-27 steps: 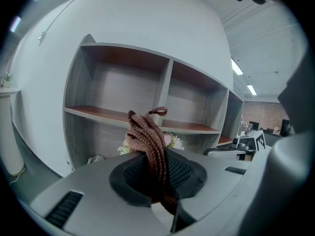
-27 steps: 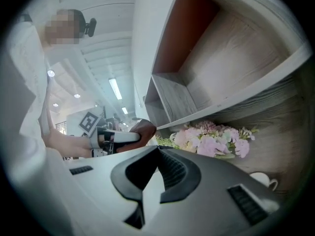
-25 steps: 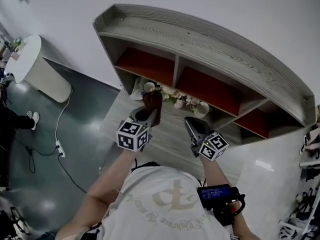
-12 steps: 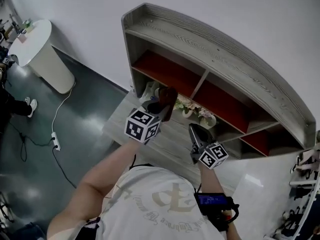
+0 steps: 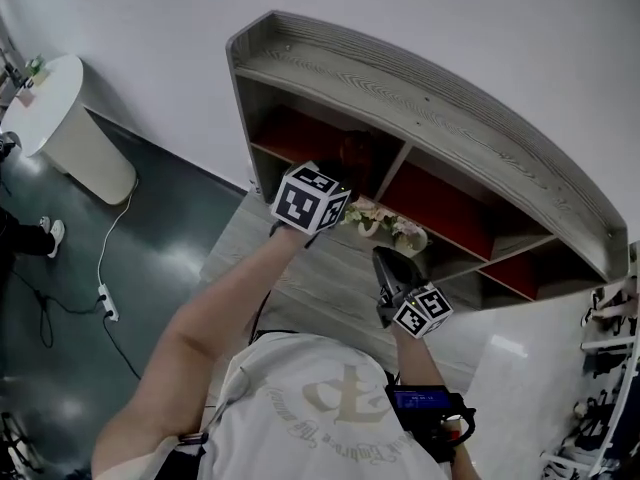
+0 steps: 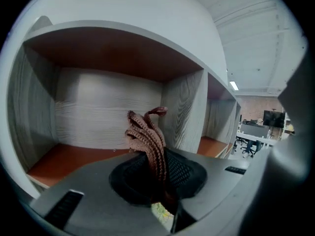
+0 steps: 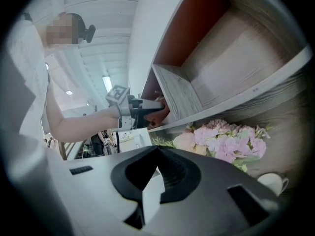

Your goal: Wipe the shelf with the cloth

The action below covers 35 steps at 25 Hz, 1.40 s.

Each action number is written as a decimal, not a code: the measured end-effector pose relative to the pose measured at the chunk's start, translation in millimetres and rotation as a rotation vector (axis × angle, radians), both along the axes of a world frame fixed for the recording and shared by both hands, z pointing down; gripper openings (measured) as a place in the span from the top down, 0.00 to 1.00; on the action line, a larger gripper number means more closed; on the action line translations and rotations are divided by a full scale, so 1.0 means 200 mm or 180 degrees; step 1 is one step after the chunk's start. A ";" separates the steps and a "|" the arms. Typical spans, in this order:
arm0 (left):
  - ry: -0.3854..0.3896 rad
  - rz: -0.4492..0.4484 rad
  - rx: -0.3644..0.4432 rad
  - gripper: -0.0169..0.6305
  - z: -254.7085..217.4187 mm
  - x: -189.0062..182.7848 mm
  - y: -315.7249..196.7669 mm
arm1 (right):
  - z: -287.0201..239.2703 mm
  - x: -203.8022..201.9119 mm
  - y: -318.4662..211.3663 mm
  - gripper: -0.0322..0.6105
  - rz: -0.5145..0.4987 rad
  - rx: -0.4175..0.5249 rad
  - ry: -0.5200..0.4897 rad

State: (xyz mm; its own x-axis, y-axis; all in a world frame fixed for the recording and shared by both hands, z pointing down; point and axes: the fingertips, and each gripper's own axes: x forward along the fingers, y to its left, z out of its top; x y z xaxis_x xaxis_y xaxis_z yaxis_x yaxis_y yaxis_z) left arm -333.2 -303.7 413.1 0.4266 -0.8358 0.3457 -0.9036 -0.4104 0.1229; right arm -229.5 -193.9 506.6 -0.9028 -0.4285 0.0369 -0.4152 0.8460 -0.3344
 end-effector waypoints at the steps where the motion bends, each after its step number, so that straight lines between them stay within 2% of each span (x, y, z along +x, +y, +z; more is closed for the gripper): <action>1: -0.0006 0.0037 -0.0029 0.87 0.00 0.02 -0.03 | 0.00 0.00 0.00 0.94 0.0020 -0.0003 0.0006; 4: -0.0086 0.0187 -0.0186 0.87 0.04 0.08 -0.09 | 0.02 0.01 -0.02 0.94 0.0065 -0.0007 0.0027; 10: -0.0514 0.0294 -0.0549 0.87 0.17 0.12 -0.15 | 0.04 0.04 -0.03 0.94 0.0128 -0.0029 0.0073; 15: -0.0706 0.0383 -0.0640 0.87 0.20 0.13 -0.17 | 0.06 0.06 -0.04 0.94 0.0167 -0.0059 0.0088; 19: -0.0738 0.0461 -0.0641 0.87 0.21 0.12 -0.17 | 0.06 0.04 -0.04 0.94 0.0170 -0.0057 0.0092; 27: -0.0844 0.0254 -0.0583 0.88 0.22 -0.02 -0.19 | 0.06 0.04 -0.01 0.94 0.0180 -0.0070 0.0091; 35: -0.0843 -0.0118 -0.0599 0.88 0.21 -0.31 -0.22 | 0.07 0.04 0.01 0.94 0.0176 -0.0097 0.0072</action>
